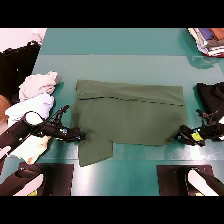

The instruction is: Fold the shirts.

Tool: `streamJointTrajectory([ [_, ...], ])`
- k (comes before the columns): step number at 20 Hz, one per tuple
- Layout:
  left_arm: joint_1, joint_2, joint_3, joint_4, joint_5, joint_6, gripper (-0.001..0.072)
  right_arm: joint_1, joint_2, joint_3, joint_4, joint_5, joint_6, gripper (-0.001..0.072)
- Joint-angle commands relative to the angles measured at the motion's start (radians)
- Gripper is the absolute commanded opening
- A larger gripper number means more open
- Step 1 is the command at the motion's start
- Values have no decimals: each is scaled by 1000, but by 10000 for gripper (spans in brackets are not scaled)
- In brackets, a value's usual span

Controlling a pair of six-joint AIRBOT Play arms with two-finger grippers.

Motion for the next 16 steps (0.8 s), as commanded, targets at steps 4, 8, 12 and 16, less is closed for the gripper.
streamJointTrajectory([
  [4, -1, 1, 0, 0, 3, 0, 25, 0, 27, -4, 2, -51, 0, 73],
  [8, -1, 1, 2, 4, 2, 19, 24, 24, -1, -3, -1, -58, -56, 15],
  [12, -1, 1, 69, 24, -62, 18, 23, 39, 93, 13, -50, 7, -55, 13],
  [16, -1, 1, 137, 42, -84, 16, 23, 9, 215, 81, -144, 129, -51, 11],
])
